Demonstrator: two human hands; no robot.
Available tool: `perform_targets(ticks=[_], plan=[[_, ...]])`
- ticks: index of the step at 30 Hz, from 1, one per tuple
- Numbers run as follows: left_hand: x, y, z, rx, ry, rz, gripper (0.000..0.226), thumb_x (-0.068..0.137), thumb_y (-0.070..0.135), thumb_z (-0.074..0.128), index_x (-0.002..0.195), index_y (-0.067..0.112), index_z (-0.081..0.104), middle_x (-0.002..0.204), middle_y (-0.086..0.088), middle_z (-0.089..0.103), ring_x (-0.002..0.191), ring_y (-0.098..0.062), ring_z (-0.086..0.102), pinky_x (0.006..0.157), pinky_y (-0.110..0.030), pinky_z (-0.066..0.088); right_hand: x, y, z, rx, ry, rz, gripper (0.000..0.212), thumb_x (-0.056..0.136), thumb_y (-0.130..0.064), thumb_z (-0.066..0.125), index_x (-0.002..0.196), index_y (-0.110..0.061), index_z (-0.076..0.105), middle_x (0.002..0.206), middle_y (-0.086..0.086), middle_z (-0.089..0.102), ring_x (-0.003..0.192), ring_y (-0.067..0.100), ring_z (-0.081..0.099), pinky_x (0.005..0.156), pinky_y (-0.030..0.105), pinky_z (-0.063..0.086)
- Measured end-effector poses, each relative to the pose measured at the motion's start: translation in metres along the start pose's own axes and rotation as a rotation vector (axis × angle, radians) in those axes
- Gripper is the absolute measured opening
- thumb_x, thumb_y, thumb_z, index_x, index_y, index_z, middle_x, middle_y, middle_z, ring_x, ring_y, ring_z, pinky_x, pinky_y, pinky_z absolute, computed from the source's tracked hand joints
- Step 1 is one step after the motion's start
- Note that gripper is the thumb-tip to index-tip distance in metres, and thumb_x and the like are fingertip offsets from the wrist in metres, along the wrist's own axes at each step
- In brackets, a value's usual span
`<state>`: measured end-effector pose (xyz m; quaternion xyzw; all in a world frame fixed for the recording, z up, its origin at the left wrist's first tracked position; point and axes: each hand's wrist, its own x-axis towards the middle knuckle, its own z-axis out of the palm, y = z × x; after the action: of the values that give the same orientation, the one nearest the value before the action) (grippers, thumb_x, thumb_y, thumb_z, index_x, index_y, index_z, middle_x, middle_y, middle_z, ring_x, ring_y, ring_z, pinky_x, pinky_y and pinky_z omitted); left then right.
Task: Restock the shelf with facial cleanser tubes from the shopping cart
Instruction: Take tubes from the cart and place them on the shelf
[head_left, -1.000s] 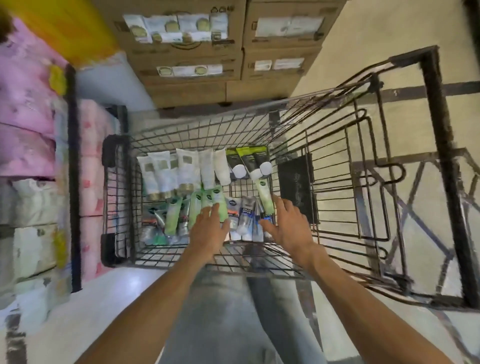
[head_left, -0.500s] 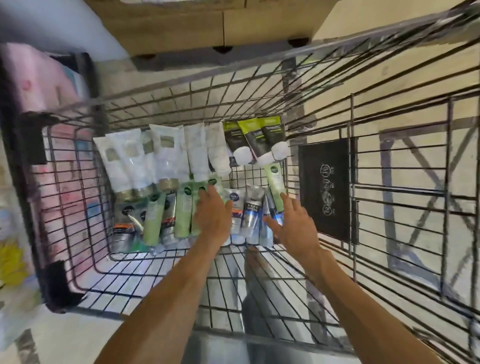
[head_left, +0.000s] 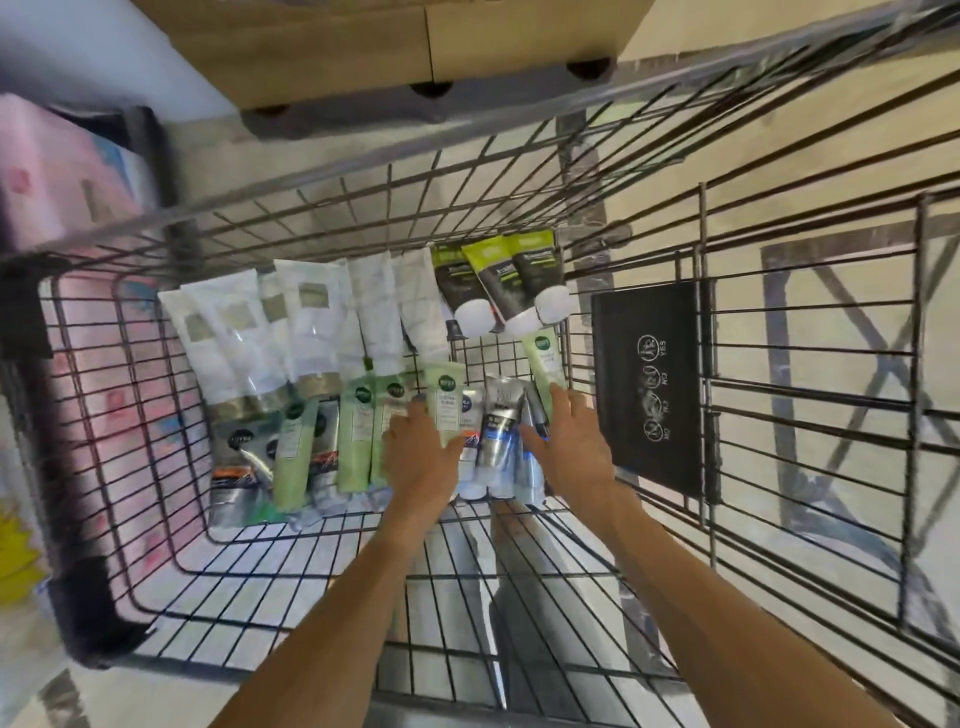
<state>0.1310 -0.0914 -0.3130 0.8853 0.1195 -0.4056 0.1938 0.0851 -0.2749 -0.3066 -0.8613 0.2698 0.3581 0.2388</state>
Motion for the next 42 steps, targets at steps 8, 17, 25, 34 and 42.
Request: perform_targets(ticks=[8, 17, 25, 34, 42], plan=[[-0.023, -0.038, -0.020, -0.465, -0.037, 0.016, 0.057, 0.093, 0.030, 0.074, 0.143, 0.026, 0.049, 0.120, 0.005, 0.067, 0.104, -0.016, 0.066, 0.083, -0.026, 0.052, 0.022, -0.009, 0.020, 0.185, 0.113, 0.220, 0.052, 0.099, -0.026, 0.063, 0.142, -0.008, 0.040, 0.136, 0.018, 0.047, 0.118, 0.035, 0.054, 0.097, 0.049, 0.053], [-0.028, -0.041, -0.023, -0.579, -0.001, 0.073, 0.039, 0.097, 0.026, 0.069, 0.129, 0.039, 0.051, 0.109, 0.025, 0.063, 0.097, 0.015, 0.060, 0.074, -0.004, 0.046, 0.033, -0.009, 0.040, 0.410, 0.203, 0.417, 0.034, 0.101, -0.049, 0.053, 0.119, -0.020, 0.050, 0.113, 0.006, 0.062, 0.106, 0.032, 0.059, 0.088, 0.055, 0.054], [-0.028, -0.055, -0.025, -0.615, 0.004, 0.089, 0.043, 0.099, 0.025, 0.065, 0.141, 0.027, 0.055, 0.125, 0.010, 0.068, 0.114, -0.006, 0.065, 0.090, -0.025, 0.056, 0.043, -0.004, 0.030, 0.685, 0.117, 0.469, 0.036, 0.095, -0.033, 0.070, 0.112, -0.006, 0.054, 0.101, 0.010, 0.067, 0.088, 0.024, 0.067, 0.075, 0.041, 0.059], [-0.064, -0.046, -0.051, -0.616, -0.024, -0.017, 0.041, 0.097, 0.017, 0.069, 0.134, 0.018, 0.051, 0.124, 0.000, 0.063, 0.107, -0.016, 0.063, 0.081, -0.019, 0.048, -0.030, -0.004, 0.005, 0.769, -0.093, 0.417, 0.035, 0.090, -0.016, 0.076, 0.120, 0.001, 0.067, 0.105, 0.017, 0.071, 0.092, 0.034, 0.071, 0.088, 0.051, 0.060], [-0.136, -0.023, -0.102, -0.678, -0.037, 0.055, 0.035, 0.093, 0.019, 0.074, 0.121, 0.023, 0.054, 0.116, 0.002, 0.065, 0.092, 0.001, 0.061, 0.065, -0.011, 0.044, -0.136, -0.029, -0.076, 0.807, -0.052, 0.189, 0.022, 0.091, -0.021, 0.077, 0.099, -0.015, 0.057, 0.083, 0.002, 0.063, 0.065, 0.015, 0.056, 0.058, 0.028, 0.044]])
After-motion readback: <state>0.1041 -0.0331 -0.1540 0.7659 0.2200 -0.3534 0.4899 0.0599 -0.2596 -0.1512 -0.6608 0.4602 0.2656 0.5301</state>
